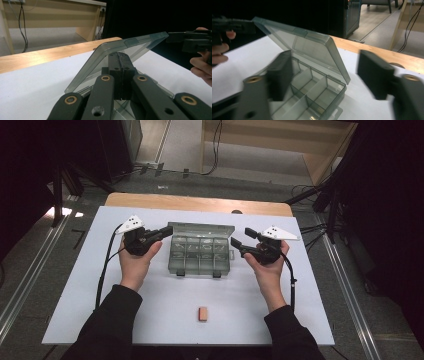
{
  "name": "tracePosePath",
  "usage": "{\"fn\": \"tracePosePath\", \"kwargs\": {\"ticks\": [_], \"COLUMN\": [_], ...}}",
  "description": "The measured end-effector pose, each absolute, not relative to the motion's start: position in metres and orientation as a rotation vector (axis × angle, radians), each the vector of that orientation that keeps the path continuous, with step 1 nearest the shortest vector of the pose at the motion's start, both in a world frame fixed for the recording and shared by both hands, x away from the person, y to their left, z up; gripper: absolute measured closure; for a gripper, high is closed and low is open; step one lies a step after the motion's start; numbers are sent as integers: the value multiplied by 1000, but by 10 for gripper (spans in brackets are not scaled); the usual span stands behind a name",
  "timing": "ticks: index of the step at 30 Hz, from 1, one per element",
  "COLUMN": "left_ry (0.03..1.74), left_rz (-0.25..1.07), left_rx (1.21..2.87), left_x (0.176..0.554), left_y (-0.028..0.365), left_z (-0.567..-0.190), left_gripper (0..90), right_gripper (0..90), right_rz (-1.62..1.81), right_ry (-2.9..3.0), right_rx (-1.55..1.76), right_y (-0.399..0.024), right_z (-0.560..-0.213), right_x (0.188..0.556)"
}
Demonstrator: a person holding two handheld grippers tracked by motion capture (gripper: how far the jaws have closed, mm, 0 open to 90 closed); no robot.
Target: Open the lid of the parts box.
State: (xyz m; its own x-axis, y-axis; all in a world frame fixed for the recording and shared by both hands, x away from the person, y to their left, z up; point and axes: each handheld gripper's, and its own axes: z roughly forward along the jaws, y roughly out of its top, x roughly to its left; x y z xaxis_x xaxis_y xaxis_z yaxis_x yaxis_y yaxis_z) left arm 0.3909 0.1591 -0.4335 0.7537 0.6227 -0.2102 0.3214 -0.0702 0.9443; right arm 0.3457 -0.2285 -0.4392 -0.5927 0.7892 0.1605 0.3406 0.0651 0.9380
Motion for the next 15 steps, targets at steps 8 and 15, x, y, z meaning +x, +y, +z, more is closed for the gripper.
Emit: {"fn": "tracePosePath", "kwargs": {"ticks": [8, 15], "left_ry": [778, 798], "left_rz": [288, 284], "left_rx": [1657, 1646], "left_x": [397, 403], "left_y": [159, 159], "left_z": [-434, -437], "left_gripper": [900, 900], "right_gripper": [0, 462], "right_rz": [1504, 1516], "right_ry": [1946, 1840], "right_rx": [1195, 1244], "right_y": [-222, -218], "right_z": [-455, -460], "right_x": [364, 371]}}
